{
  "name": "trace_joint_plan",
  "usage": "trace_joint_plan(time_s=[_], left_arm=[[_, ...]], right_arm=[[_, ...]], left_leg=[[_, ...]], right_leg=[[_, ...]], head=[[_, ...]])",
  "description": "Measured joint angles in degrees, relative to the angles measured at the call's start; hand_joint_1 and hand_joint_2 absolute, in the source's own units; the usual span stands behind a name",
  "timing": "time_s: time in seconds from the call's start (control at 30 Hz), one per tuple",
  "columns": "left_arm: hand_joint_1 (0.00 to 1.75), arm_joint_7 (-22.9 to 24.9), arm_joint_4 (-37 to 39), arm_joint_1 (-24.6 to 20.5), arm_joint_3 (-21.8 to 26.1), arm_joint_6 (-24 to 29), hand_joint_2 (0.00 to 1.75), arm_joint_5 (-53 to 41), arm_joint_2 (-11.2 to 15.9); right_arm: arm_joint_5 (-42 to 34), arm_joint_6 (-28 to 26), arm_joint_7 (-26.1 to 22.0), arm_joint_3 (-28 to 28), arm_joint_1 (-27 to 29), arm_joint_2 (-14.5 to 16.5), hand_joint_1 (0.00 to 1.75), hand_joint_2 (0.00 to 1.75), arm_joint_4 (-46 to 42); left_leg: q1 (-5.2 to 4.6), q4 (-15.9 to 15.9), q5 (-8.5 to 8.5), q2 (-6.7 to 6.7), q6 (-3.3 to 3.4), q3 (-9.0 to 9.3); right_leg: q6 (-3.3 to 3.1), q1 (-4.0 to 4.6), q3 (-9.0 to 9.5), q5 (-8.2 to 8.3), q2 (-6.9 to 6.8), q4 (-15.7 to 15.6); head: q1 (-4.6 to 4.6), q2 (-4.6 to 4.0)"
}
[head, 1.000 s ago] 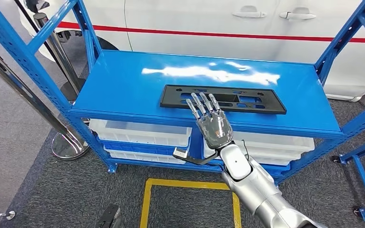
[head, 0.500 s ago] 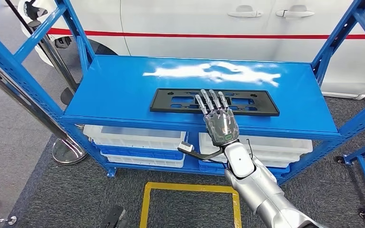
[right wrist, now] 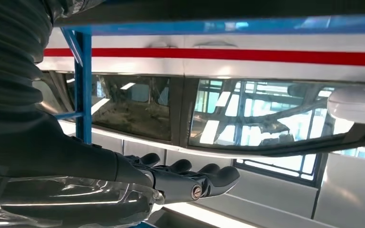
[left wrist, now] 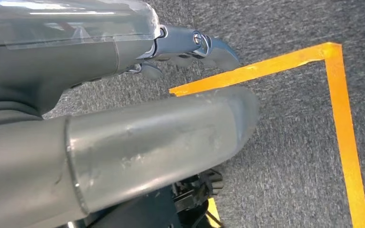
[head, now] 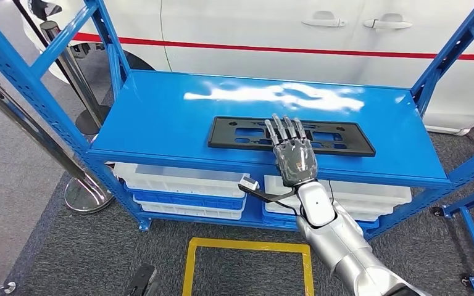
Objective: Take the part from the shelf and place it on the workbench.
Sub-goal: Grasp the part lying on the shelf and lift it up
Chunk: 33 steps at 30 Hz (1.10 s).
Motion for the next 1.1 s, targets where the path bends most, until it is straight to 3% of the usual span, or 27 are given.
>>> trace_joint_plan(time_s=[0.03,0.07,0.1,0.17,0.2,0.33,0.4,0.47,0.5,0.53,0.57,0.63,0.67,0.7,0.8,0.87,0.97,1.0,1.03,1.07,1.1], left_arm=[[0.00,-0.02,0.00,0.07,-0.04,0.01,0.00,0.01,0.00],[0.00,-0.03,0.00,0.13,-0.05,0.01,0.00,0.05,-0.01],[0.00,-0.03,0.00,0.16,-0.07,0.03,0.00,0.13,-0.01],[0.00,0.09,0.00,0.07,-0.09,0.11,0.00,0.44,-0.02],[0.00,0.26,0.00,-0.03,-0.09,0.21,0.00,0.62,-0.01],[0.00,0.86,0.00,-0.15,-0.05,0.62,0.00,1.25,0.01],[0.00,0.86,0.00,-0.25,-0.05,0.78,0.00,1.25,0.02],[0.00,0.81,0.00,-0.32,-0.05,0.87,0.00,1.17,0.02],[0.00,0.78,0.00,-0.29,-0.05,0.90,0.00,1.11,0.02],[0.00,0.73,0.00,-0.25,-0.05,0.91,0.00,1.02,0.02],[0.00,0.64,0.00,-0.23,-0.05,0.91,0.00,0.90,0.02],[0.00,0.40,0.00,-0.32,-0.07,0.90,0.00,0.66,0.04],[0.00,0.28,0.00,-0.40,-0.09,0.88,0.00,0.57,0.06],[0.00,0.20,0.00,-0.49,-0.11,0.86,0.00,0.48,0.08],[0.00,0.11,0.00,-0.54,-0.20,0.81,0.00,0.35,0.10],[0.00,0.10,0.00,-0.57,-0.27,0.79,0.00,0.35,0.09],[0.00,0.08,0.00,-0.73,-0.36,0.73,0.00,0.33,0.09],[0.00,0.03,0.00,-0.73,-0.40,0.67,0.00,0.28,0.09],[0.00,-0.05,0.00,-0.67,-0.45,0.58,0.00,0.22,0.08],[0.00,-0.17,0.00,-0.61,-0.51,0.49,0.00,0.14,0.06],[0.00,-0.31,0.00,-0.56,-0.57,0.39,0.00,0.07,0.02]], right_arm=[[0.00,-0.01,0.01,-0.01,0.11,-0.01,0.00,1.75,0.19],[0.00,-0.01,0.02,-0.01,0.13,-0.02,0.00,1.75,0.32],[0.00,-0.02,0.05,-0.02,0.08,-0.03,0.00,1.75,0.41],[0.00,-0.02,0.22,-0.03,-0.15,-0.03,0.00,1.75,0.51],[0.00,-0.02,0.39,-0.03,-0.23,-0.03,0.00,1.75,0.58],[0.00,-0.02,1.69,0.07,-0.36,-0.17,0.00,1.75,1.34],[0.01,-0.02,2.27,0.15,-0.46,-0.21,0.00,1.75,1.86],[0.01,-0.02,2.68,0.28,-0.47,-0.21,0.00,1.75,2.50],[0.01,-0.02,2.84,0.34,-0.45,-0.22,0.00,1.75,2.81],[0.00,-0.02,2.99,0.40,-0.43,-0.22,0.00,1.75,3.08],[0.00,-0.02,3.09,0.44,-0.43,-0.23,0.00,1.75,3.28],[0.01,-0.02,3.15,0.49,-0.47,-0.23,0.00,1.75,3.46],[0.01,-0.02,3.15,0.49,-0.53,-0.25,0.00,1.75,3.53],[0.02,-0.02,3.15,0.49,-0.58,-0.26,0.00,1.75,3.61],[0.02,-0.03,3.15,0.52,-0.66,-0.31,0.00,1.75,3.86],[0.02,-0.04,3.20,0.54,-0.82,-0.41,0.00,1.75,3.92],[0.02,-0.03,3.26,0.55,-0.87,-0.63,0.00,1.75,4.15],[0.02,-0.02,3.27,0.55,-0.75,-0.70,0.00,1.75,4.27],[0.02,-0.02,3.27,0.57,-0.65,-0.76,0.00,1.75,4.40],[0.02,-0.02,3.27,0.58,-0.60,-0.79,0.00,1.75,4.50],[0.02,-0.02,3.28,0.61,-0.59,-0.83,0.00,1.75,4.56]], left_leg=[[0.00,0.14,-0.18,-0.02,-0.06,0.17],[0.00,0.33,-0.44,-0.05,-0.18,0.42],[0.00,0.53,-0.77,-0.07,-0.35,0.71],[-0.22,0.93,-1.42,-0.08,-0.83,0.96],[-0.31,1.06,-1.62,-0.07,-1.10,0.94],[-0.26,1.64,-2.51,-0.03,-2.24,0.74],[-0.10,6.33,-5.01,0.03,-2.83,-1.39],[0.02,13.82,-7.78,0.04,-3.24,-5.35],[0.05,16.22,-8.13,0.04,-3.33,-6.83],[0.05,16.57,-7.37,0.04,-3.31,-7.36],[0.04,14.54,-5.54,0.04,-3.16,-6.69],[-0.08,6.96,-1.33,0.04,-2.50,-3.36],[-0.24,3.63,-0.11,0.02,-2.11,-1.82],[-0.42,1.72,0.28,-0.01,-1.80,-0.94],[-0.53,0.38,0.27,-0.05,-1.20,-0.45],[-0.19,-0.43,0.69,0.02,-0.65,-0.04],[-0.07,-0.74,0.58,0.07,-0.14,0.15],[-0.06,-0.70,0.36,0.07,-0.07,0.20],[-0.04,-0.64,0.09,0.05,-0.06,0.31],[0.01,-0.52,-0.16,0.02,-0.13,0.50],[0.06,-0.32,-0.50,-0.01,-0.30,0.80]], right_leg=[[0.00,-0.01,-0.38,1.06,-0.01,-0.04],[-0.08,-0.02,0.41,3.17,-0.02,-2.37],[-0.23,-0.02,2.01,5.70,-0.05,-6.27],[-0.63,0.14,5.07,8.37,-0.05,-12.92],[-0.80,0.25,5.80,8.51,-0.01,-14.60],[-1.71,0.16,6.50,7.89,0.11,-15.62],[-2.24,-0.03,7.02,7.75,0.03,-15.92],[-2.60,0.05,7.25,7.49,-0.03,-15.90],[-2.67,0.09,7.32,7.39,-0.02,-15.87],[-2.68,0.11,7.40,7.29,0.04,-15.82],[-2.64,0.12,7.55,7.17,0.12,-15.77],[-2.43,0.16,7.98,6.89,0.25,-15.74],[-2.24,0.21,8.08,6.80,0.29,-15.72],[-2.00,0.23,8.07,6.77,0.28,-15.73],[-1.11,0.22,8.01,6.80,0.18,-15.93],[-0.55,0.23,7.36,5.51,0.13,-14.27],[0.10,0.03,2.51,0.75,0.12,-4.40],[0.31,-0.09,0.92,0.13,0.10,-1.53],[0.50,-0.25,0.15,0.59,0.08,-0.42],[0.66,-0.43,0.57,2.17,0.04,-1.64],[0.76,-0.62,2.07,4.43,-0.05,-4.90]], head=[[0.01,0.00],[0.01,0.00],[0.01,0.00],[-0.01,0.00],[-0.02,0.00],[-0.02,0.00],[-0.05,0.00],[-0.07,0.00],[-0.07,0.00],[-0.07,0.00],[-0.08,0.00],[-0.06,0.00],[-0.06,0.00],[-0.05,0.00],[-0.07,0.00],[-0.06,0.00],[-0.05,0.00],[-0.05,0.00],[-0.05,0.00],[-0.05,0.00],[-0.04,0.00]])
